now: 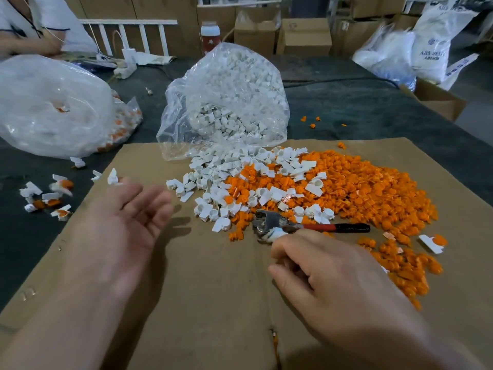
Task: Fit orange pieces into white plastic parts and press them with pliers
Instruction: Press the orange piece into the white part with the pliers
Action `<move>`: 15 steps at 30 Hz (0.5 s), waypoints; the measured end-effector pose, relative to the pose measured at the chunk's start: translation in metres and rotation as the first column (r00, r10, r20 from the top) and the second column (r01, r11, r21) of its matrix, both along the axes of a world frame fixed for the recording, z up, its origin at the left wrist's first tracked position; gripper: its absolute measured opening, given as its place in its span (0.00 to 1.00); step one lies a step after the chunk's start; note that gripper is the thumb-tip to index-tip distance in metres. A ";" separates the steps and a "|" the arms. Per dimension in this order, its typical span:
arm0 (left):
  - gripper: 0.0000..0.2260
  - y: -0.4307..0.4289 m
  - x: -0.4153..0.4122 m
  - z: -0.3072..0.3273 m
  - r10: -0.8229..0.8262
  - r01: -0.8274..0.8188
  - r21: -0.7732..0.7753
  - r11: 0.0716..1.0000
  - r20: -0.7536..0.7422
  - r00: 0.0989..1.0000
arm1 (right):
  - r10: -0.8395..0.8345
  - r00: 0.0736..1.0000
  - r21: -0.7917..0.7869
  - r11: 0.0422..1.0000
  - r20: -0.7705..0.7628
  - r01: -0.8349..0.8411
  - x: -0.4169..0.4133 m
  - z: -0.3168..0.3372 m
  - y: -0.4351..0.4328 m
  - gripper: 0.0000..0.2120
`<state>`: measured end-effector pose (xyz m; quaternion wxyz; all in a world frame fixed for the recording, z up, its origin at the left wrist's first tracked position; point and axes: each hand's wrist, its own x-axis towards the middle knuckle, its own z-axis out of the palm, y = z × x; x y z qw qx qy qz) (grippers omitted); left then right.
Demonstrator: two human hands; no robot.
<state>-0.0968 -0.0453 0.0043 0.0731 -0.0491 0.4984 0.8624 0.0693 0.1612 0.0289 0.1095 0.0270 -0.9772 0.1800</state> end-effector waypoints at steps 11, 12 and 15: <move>0.29 0.031 0.027 -0.019 -0.687 -0.305 -0.952 -0.010 -0.215 0.694 | 0.017 0.999 0.068 0.998 0.039 -0.019 -0.005 -0.007 -0.004 0.10; 0.27 0.031 0.030 -0.017 -0.712 -0.322 -0.947 -0.009 -0.220 0.667 | 0.038 0.998 0.064 0.997 0.052 -0.041 -0.005 -0.007 -0.006 0.12; 0.17 0.028 0.033 -0.015 -0.745 -0.376 -0.924 0.072 -0.300 0.596 | 0.083 0.995 0.056 0.995 0.060 -0.087 -0.007 -0.008 -0.008 0.13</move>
